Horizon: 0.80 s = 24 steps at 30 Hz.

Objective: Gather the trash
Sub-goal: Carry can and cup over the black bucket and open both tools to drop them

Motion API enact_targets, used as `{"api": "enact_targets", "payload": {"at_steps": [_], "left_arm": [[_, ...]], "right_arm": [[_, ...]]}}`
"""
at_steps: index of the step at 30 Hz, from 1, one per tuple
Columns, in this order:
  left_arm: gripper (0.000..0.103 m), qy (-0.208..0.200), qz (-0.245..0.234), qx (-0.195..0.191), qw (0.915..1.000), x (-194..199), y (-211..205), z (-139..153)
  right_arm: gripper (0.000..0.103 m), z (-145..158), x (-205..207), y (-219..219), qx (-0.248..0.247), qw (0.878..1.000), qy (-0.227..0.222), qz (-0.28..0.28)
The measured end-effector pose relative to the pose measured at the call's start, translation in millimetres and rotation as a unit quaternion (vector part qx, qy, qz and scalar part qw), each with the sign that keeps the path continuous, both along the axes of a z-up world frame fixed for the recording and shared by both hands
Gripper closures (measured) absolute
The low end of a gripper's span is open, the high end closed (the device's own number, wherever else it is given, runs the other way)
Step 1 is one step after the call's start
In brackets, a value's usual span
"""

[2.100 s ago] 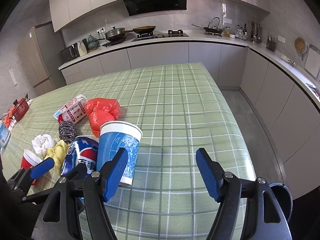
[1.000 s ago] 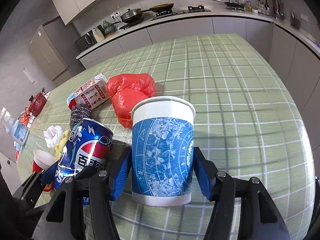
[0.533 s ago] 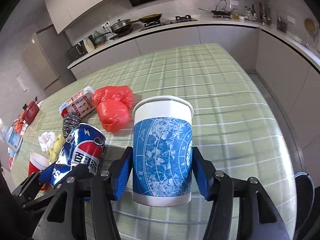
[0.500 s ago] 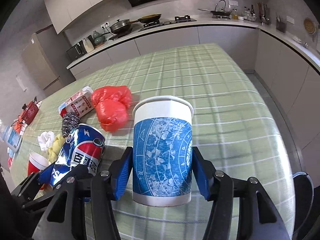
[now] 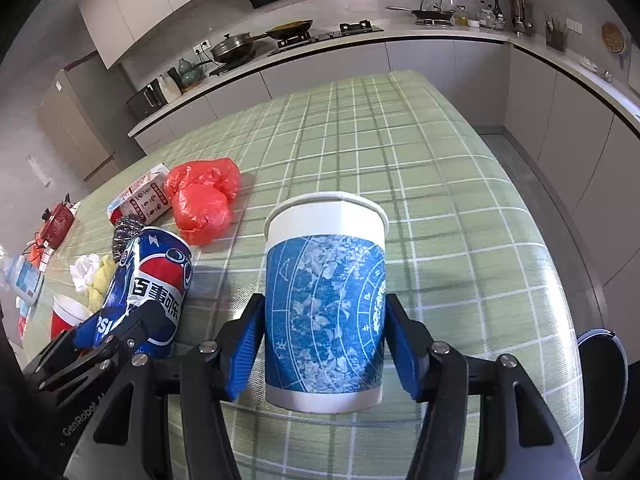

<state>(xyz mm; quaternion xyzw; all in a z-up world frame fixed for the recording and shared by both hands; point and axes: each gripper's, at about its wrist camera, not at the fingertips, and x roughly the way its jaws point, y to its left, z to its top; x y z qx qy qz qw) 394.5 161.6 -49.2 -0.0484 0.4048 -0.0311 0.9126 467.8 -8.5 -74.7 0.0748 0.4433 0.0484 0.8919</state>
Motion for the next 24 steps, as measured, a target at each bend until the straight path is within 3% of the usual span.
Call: {"api": "enact_targets", "payload": {"at_steps": [7,18,24], "left_arm": [[0.038,-0.027,-0.006,-0.010,0.9996,-13,-6,22],[0.038,-0.050,-0.016,-0.016,0.9985,-49,-49,38],[0.038,-0.056,-0.050,-0.019,0.9970,-66,-77,47]], "right_arm": [[0.045,16,-9,-4,0.001,1.000,-0.025,0.004],[0.045,38,-45,-43,0.002,0.999,-0.047,0.007],[0.045,54,-79,-70,-0.007,0.998,-0.065,-0.013]]}}
